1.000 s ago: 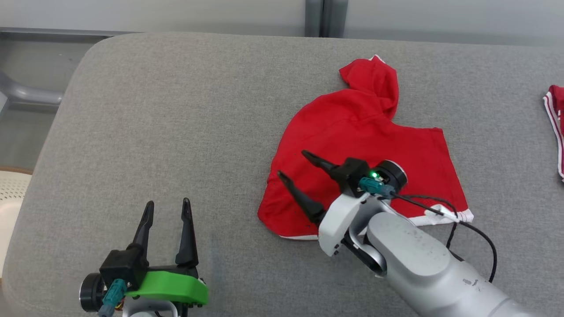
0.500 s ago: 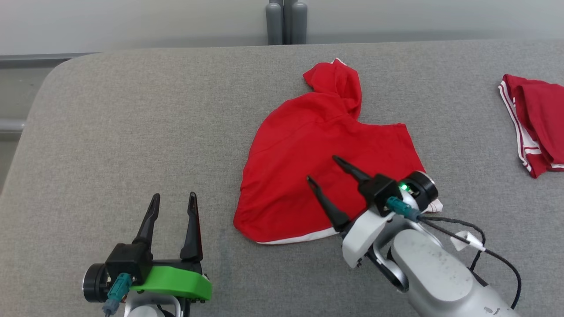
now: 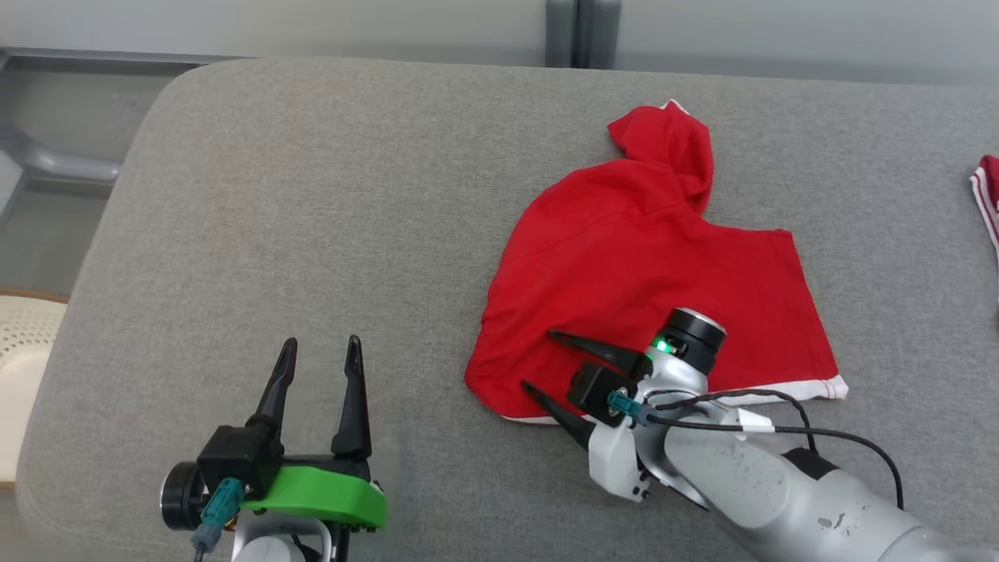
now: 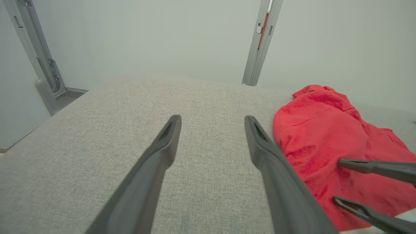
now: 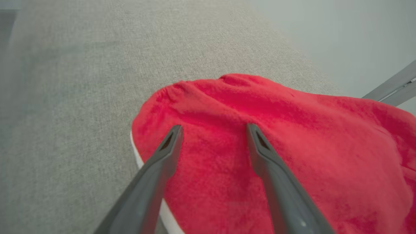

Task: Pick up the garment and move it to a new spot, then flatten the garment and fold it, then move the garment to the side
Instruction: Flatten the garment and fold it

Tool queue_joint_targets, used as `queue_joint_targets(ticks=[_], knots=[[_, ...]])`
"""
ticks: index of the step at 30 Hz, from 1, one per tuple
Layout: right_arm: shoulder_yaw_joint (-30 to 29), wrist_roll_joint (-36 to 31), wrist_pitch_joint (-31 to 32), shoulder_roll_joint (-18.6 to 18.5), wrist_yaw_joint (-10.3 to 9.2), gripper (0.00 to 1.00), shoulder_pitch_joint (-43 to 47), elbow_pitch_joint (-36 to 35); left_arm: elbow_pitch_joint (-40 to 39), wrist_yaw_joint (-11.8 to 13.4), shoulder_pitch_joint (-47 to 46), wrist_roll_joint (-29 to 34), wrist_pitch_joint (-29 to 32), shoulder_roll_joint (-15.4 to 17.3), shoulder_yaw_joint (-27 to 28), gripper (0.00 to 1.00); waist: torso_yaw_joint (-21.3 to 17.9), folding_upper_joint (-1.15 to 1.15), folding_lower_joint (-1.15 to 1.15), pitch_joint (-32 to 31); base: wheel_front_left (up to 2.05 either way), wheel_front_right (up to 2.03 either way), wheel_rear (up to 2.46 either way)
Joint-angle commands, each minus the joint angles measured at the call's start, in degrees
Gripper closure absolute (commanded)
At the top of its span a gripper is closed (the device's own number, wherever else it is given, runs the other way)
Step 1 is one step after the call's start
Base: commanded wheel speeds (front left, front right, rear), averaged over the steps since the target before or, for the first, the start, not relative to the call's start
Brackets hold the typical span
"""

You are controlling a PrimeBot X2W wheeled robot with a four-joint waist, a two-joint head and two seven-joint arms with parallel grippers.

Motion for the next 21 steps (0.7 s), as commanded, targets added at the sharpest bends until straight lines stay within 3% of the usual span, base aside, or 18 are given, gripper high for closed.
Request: queue_joint_targets(ticks=[1, 2, 3, 4, 7, 9, 15, 21], knots=[[0.70, -1.11, -0.14, -0.28, -0.04, 0.00, -1.14, 1.80, -0.02, 0.34, -0.47, -0.90, -0.02, 0.10, -0.01, 0.00, 3.08, 0.00, 0.00, 0.52, 0.00, 0.00, 0.00], [0.98, -1.31, -0.14, -0.37, -0.05, 0.00, -1.55, 3.04, -0.02, 0.48, -0.35, -0.99, -0.02, 0.10, 0.01, 0.00, 3.51, 0.00, 0.00, 0.55, 0.00, 0.00, 0.00], [1.34, -1.31, -0.14, -0.36, -0.05, 0.29, -1.84, 4.73, -0.07, 0.67, -0.14, -0.90, -0.02, 0.10, 0.00, 0.00, 3.93, 0.00, 0.00, 0.55, 0.00, 0.00, 0.00], [1.54, -1.34, -0.14, -0.31, -0.04, 0.51, -2.14, 6.05, -0.10, 0.69, 0.00, -0.84, -0.02, 0.10, -0.04, 0.00, 4.24, 0.00, 0.00, 0.56, 0.00, 0.00, 0.00], [2.39, -1.05, -0.13, 0.04, -0.05, 0.85, -3.04, 10.00, -0.23, 0.83, 0.27, -1.22, -0.02, 0.10, -0.10, 0.00, 4.92, 0.00, 0.00, 0.58, 0.00, 0.00, 0.00], [2.14, -0.12, -0.07, 0.29, -0.06, 1.00, -3.37, 10.93, -0.35, 0.98, 0.34, -1.25, -0.02, 0.10, -0.12, 0.00, 5.05, 0.00, 0.00, 0.67, 0.00, 0.00, 0.00], [-2.24, 4.31, -0.07, -0.24, -0.06, 1.00, -4.03, 6.37, -0.67, 1.24, 0.73, -1.38, -0.02, 0.10, 0.13, 0.00, 4.24, 0.00, 0.00, 0.93, 0.00, 0.00, 0.00], [-5.77, 7.70, -0.07, -3.20, -0.06, 1.00, -5.18, 1.92, -0.63, 1.03, 0.41, -1.28, -0.02, 0.10, 0.02, 0.00, 3.58, 0.00, 0.00, 1.28, 0.00, 0.00, 0.00]])
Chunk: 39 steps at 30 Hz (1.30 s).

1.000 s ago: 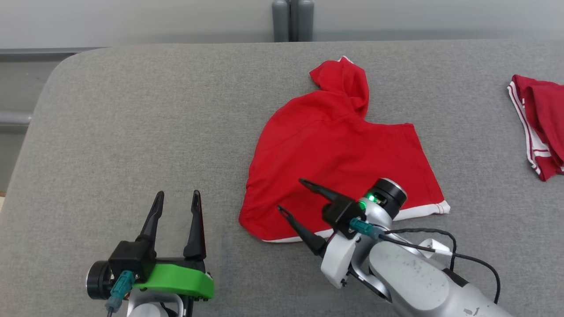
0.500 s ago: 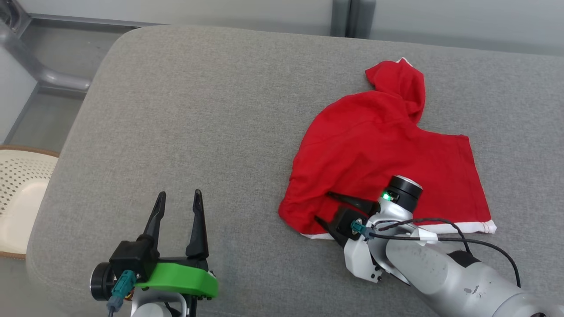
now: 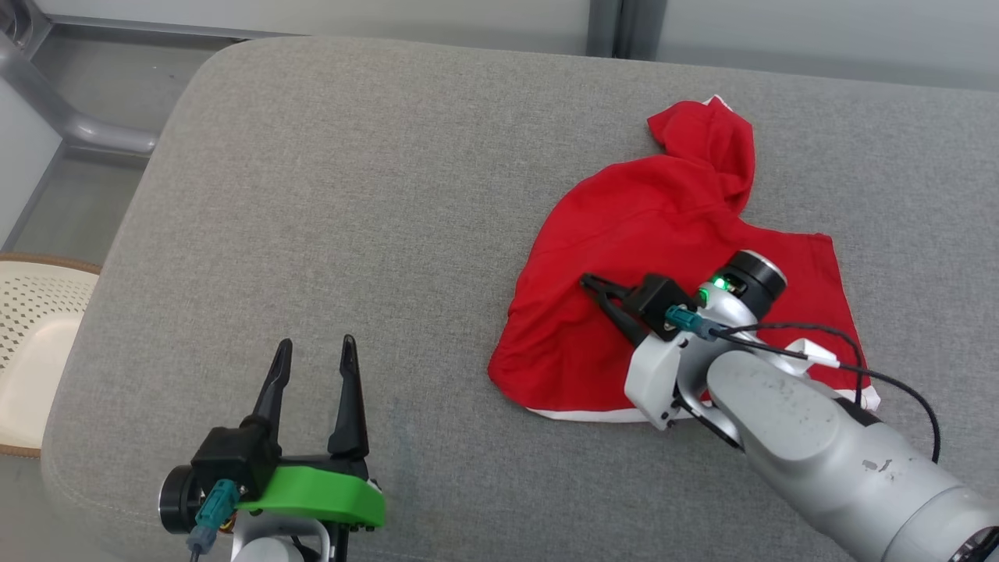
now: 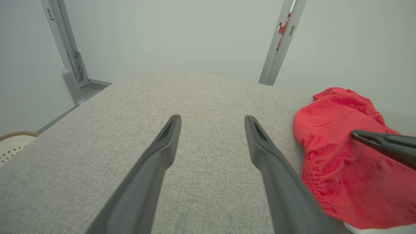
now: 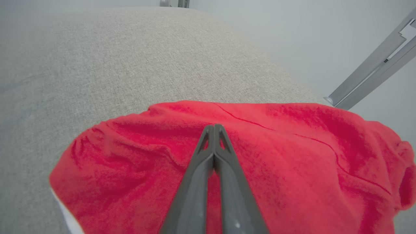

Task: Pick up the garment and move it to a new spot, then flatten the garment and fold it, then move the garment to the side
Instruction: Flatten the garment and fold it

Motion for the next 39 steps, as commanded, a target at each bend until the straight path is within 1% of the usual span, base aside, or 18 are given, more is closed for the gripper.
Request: queue_joint_targets(ticks=[1, 7, 12, 14, 15, 19, 23, 27, 31, 32, 33, 34, 35, 39], knots=[[-0.05, -0.38, 0.01, -1.06, -0.08, 1.00, -1.12, -0.31, -0.03, -0.04, 0.05, 0.15, -0.02, 0.10, -0.05, 0.00, -0.02, 0.00, 0.00, 0.13, 0.00, 0.00, 0.00], [1.48, -0.64, 0.01, -2.79, -0.08, 1.00, -0.65, -1.95, 0.28, -0.11, -0.11, 0.19, -0.02, 0.10, -0.06, 0.00, 0.44, 0.00, 0.00, -0.02, 0.00, 0.00, 0.00], [4.04, 0.18, 0.00, -2.82, -0.08, 1.00, 1.68, -3.70, 0.62, -0.23, 0.66, 0.42, -0.02, 0.10, 0.17, 0.00, 0.55, 0.00, 0.00, -0.82, 0.00, 0.00, 0.00], [6.28, 0.46, 0.00, -2.85, -0.08, 0.56, 2.28, -4.10, 0.61, -0.28, 0.83, 0.55, -0.02, 0.10, 0.23, 0.00, 0.53, 0.00, 0.00, -1.09, 0.00, 0.00, 0.00], [7.50, 0.47, 0.01, -2.94, -0.08, 0.00, 2.27, -4.16, 0.60, -0.34, 0.93, 0.61, -0.02, 0.10, 0.24, 0.00, 0.52, 0.00, 0.00, -1.17, 0.00, 0.00, 0.00], [12.61, -1.26, 0.00, -3.25, -0.08, 0.00, 0.06, -2.92, 0.63, -0.51, 0.89, 0.61, -0.02, 0.10, -0.17, 0.00, 0.83, 0.00, 0.00, -1.21, 0.00, 0.00, 0.00], [17.57, -1.65, 0.52, -2.51, -0.08, 0.00, -1.77, 0.14, 0.78, -0.43, 0.86, 0.11, -0.02, 0.10, -0.85, 0.00, 1.93, 0.00, 0.00, -1.06, 0.00, 0.00, 0.00], [20.99, 0.32, 3.40, -1.61, -0.07, 0.00, -2.27, 3.18, 0.79, -0.04, 0.91, -0.57, -0.02, 0.10, -1.54, 0.00, 3.45, 0.00, 0.00, -0.90, 0.00, 0.00, 0.00], [22.12, 2.55, 7.82, -1.43, -0.07, 0.01, -1.63, 4.74, 0.65, 0.37, 1.02, -1.00, -0.02, 0.10, -1.79, 0.00, 4.56, 0.00, 0.00, -0.76, 0.00, 0.00, 0.00], [22.24, 2.96, 8.84, -1.49, -0.07, 0.26, -1.41, 4.78, 0.59, 0.39, 1.04, -1.08, -0.02, 0.10, -1.83, 0.00, 4.70, 0.00, 0.00, -0.74, 0.00, 0.00, 0.00], [22.30, 2.74, 10.16, -1.69, -0.07, 0.71, -0.93, 4.56, 0.55, 0.49, 1.06, -1.11, -0.02, 0.10, -1.91, 0.00, 4.87, 0.00, 0.00, -0.72, 0.00, 0.00, 0.00], [22.32, 2.76, 11.14, -2.08, -0.07, 0.91, -0.61, 4.29, 0.53, 0.56, 1.08, -1.21, -0.02, 0.10, -1.87, 0.00, 4.97, 0.00, 0.00, -0.70, 0.00, 0.00, 0.00], [22.32, 3.00, 11.71, -2.38, -0.09, 1.00, -0.48, 3.96, 0.54, 0.60, 1.08, -1.26, -0.02, 0.10, -1.83, 0.00, 5.01, 0.00, 0.00, -0.68, 0.00, 0.00, 0.00], [22.12, 6.37, 10.90, -4.05, -0.14, 1.00, -2.65, 2.04, 0.37, 0.78, 1.15, -1.22, -0.02, 0.10, -1.49, 0.00, 4.66, 0.00, 0.00, -0.54, 0.00, 0.00, 0.00]])
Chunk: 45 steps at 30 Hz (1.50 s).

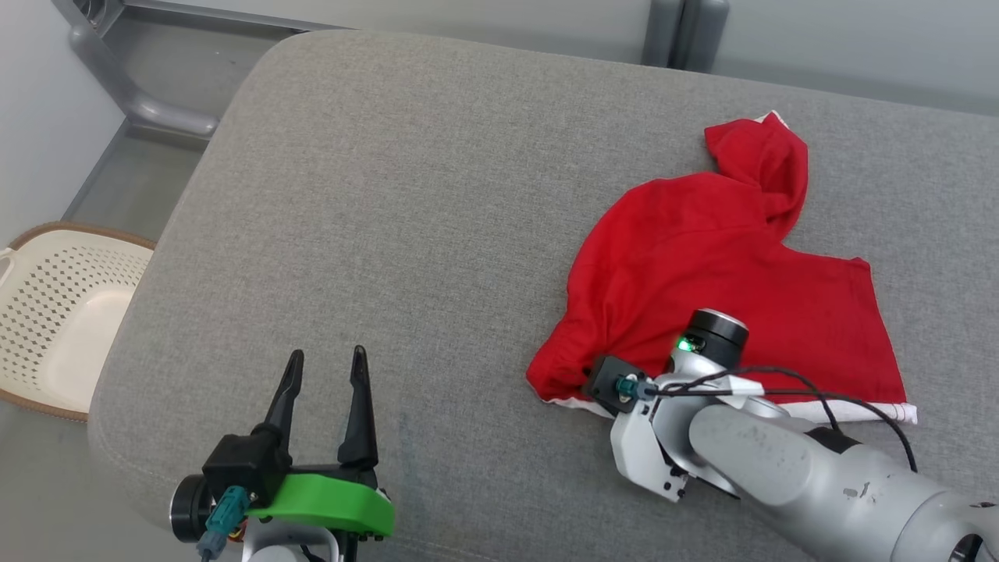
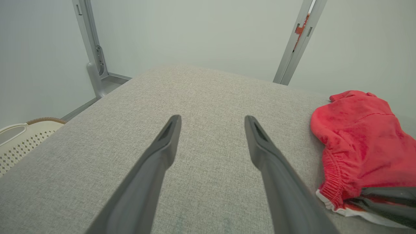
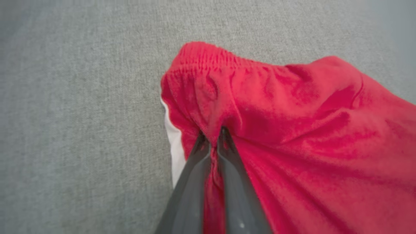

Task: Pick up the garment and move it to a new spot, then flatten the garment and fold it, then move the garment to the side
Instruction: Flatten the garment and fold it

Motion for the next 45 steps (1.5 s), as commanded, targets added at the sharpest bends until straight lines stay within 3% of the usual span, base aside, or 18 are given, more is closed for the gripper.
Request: queue_joint_targets(ticks=[1, 10, 18, 20, 25, 27, 28, 29, 30, 36, 45], knots=[[0.06, 1.90, -0.28, -1.99, -0.23, 1.00, -1.20, 0.64, -0.16, 0.18, 0.45, -0.13, -0.02, 0.10, 0.23, 0.00, -0.29, 0.00, 0.00, 0.09, 0.00, 0.00, 0.00], [-0.65, 14.00, -4.05, -6.00, -0.18, 1.00, -6.89, -2.94, -0.39, -0.12, -0.19, 0.10, -0.02, 0.10, 0.22, 0.00, -1.40, 0.00, 0.00, 0.94, 0.00, 0.00, 0.00], [-4.78, 26.46, -5.21, -9.05, -0.18, 1.00, -9.44, -0.92, 0.12, -0.52, -1.99, 0.01, -0.02, 0.10, -0.92, 0.00, 0.13, 0.00, 0.00, 2.92, 0.00, 0.00, 0.00], [-5.97, 29.44, -5.99, -10.07, -0.18, 0.78, -9.88, -0.30, 0.18, -0.43, -2.29, 0.00, -0.02, 0.10, -1.14, 0.00, 0.74, 0.00, 0.00, 3.39, 0.00, 0.00, 0.00], [-7.25, 34.33, -7.83, -12.55, -0.17, 0.52, -10.79, 0.95, 0.33, -0.33, -2.57, 0.01, -0.02, 0.10, -1.17, 0.00, 1.57, 0.00, 0.00, 4.12, 0.00, 0.00, 0.00], [-7.43, 35.35, -8.29, -13.22, -0.17, 0.32, -10.89, 2.15, 0.33, -0.29, -2.66, 0.04, -0.02, 0.10, -0.99, 0.00, 1.55, 0.00, 0.00, 4.25, 0.00, 0.00, 0.00], [-7.43, 35.66, -8.46, -13.35, -0.17, 0.27, -10.82, 2.79, 0.32, -0.26, -2.65, 0.08, -0.02, 0.10, -0.87, 0.00, 1.48, 0.00, 0.00, 4.29, 0.00, 0.00, 0.00], [-7.57, 35.91, -8.82, -13.60, -0.17, 0.05, -10.93, 3.55, 0.32, -0.24, -2.63, 0.23, -0.02, 0.10, -0.78, 0.00, 1.35, 0.00, 0.00, 4.33, 0.00, 0.00, 0.00], [-7.82, 36.06, -9.08, -13.77, -0.17, 0.00, -11.05, 4.29, 0.30, -0.17, -2.65, 0.36, -0.02, 0.10, -0.71, 0.00, 1.20, 0.00, 0.00, 4.36, 0.00, 0.00, 0.00], [-10.84, 36.61, -10.53, -13.86, -0.17, 0.00, -11.80, 5.45, 0.02, -0.28, -2.53, 0.87, -0.02, 0.10, -0.19, 0.00, -0.64, 0.00, 0.00, 4.22, 0.00, 0.00, 0.00], [-22.87, 28.42, -10.51, -15.15, -0.17, 0.00, -9.02, -1.97, 0.00, -0.63, -2.00, 1.55, -0.01, 0.10, 0.45, 0.00, -3.10, 0.00, 0.00, 2.94, 0.00, 0.00, 0.00]])
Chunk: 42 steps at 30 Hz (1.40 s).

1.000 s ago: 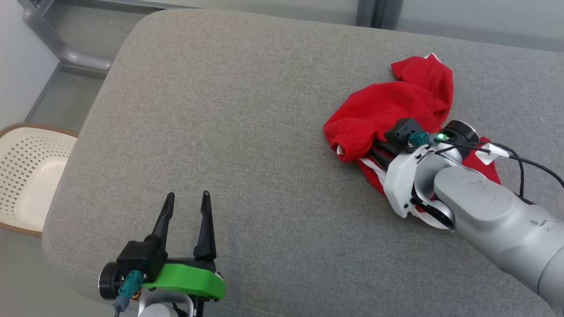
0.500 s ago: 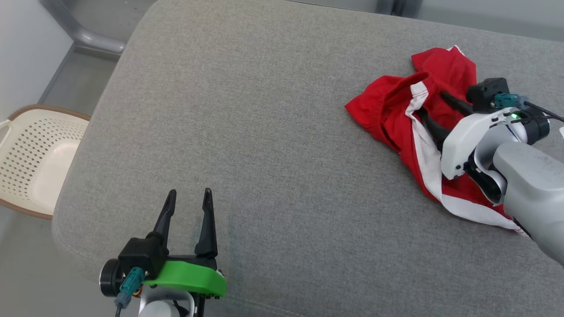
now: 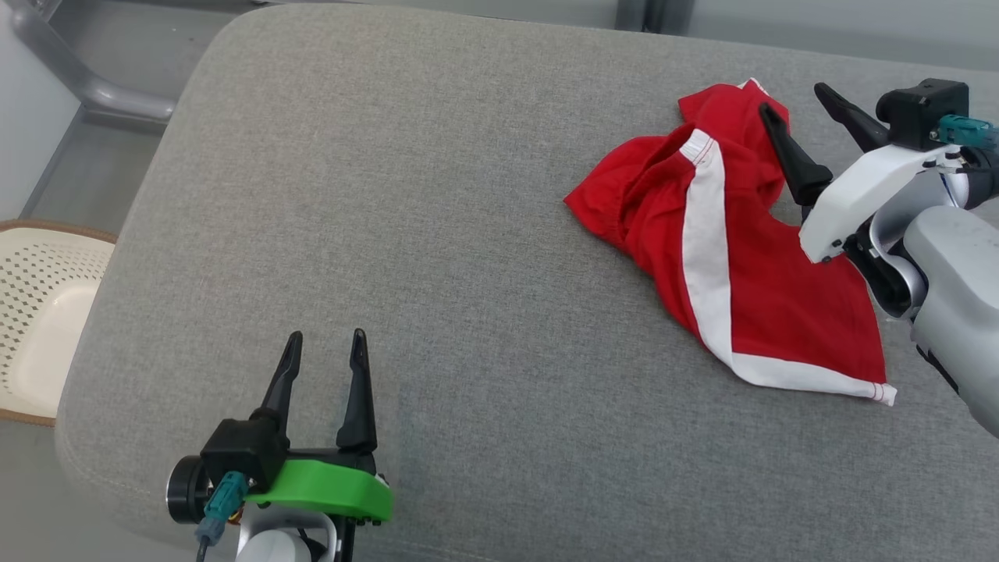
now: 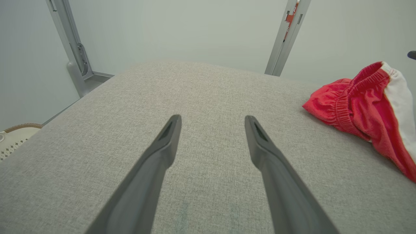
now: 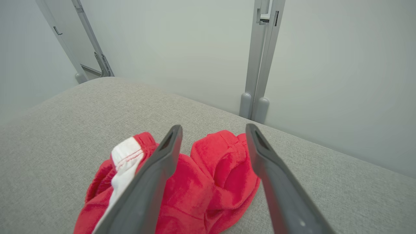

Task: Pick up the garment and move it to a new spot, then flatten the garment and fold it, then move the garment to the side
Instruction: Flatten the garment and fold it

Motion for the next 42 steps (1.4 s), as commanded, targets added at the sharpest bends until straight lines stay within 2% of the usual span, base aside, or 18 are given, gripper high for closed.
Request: queue_joint_targets(ticks=[1, 10, 13, 19, 25, 32, 42], knots=[[-2.39, -1.83, -0.13, 0.05, -0.10, 0.00, 1.80, -1.59, -0.10, -0.15, -0.04, 0.57, -0.01, 0.11, 0.34, 0.00, -0.77, 0.00, 0.00, -0.78, 0.00, 0.00, 0.00], [-21.20, -16.20, -0.13, 3.81, -0.10, 0.00, 14.73, -12.85, -0.69, -1.18, 0.05, 3.19, -0.01, 0.12, 1.98, 0.00, -4.38, 0.00, 0.00, -3.96, 0.00, 0.00, 0.00], [-27.76, -22.25, -0.13, 6.19, -0.10, 0.00, 21.10, -16.96, -0.46, -1.83, -0.26, 4.35, -0.01, 0.12, 2.45, 0.00, -6.05, 0.00, 0.00, -5.38, 0.00, 0.00, 0.00], [-36.30, -31.20, -0.14, 12.59, -0.09, 0.00, 32.84, -23.62, 0.23, -2.45, 1.46, 4.94, 0.00, 0.13, 3.06, 0.00, -9.36, 0.00, 0.00, -8.14, 0.00, 0.00, 0.00], [-41.64, -36.95, -0.15, 18.44, -0.09, 0.00, 41.10, -28.45, 0.19, -2.09, 4.18, 3.95, 0.00, 0.13, 3.44, 0.00, -11.92, 0.00, 0.00, -10.27, 0.00, 0.00, 0.00], [-46.42, -39.14, -0.14, 23.52, -0.09, 0.00, 47.49, -32.27, 0.01, -1.79, 6.46, 3.02, 0.00, 0.12, 3.72, 0.00, -13.30, 0.00, 0.00, -12.37, 0.00, 0.00, 0.00], [-46.77, -40.97, -0.14, 24.97, -0.09, 0.00, 49.28, -33.52, -0.30, -1.53, 7.08, 2.78, 0.00, 0.12, 3.95, 0.00, -14.68, 0.00, 0.00, -12.99, 0.00, 0.00, 0.00]])
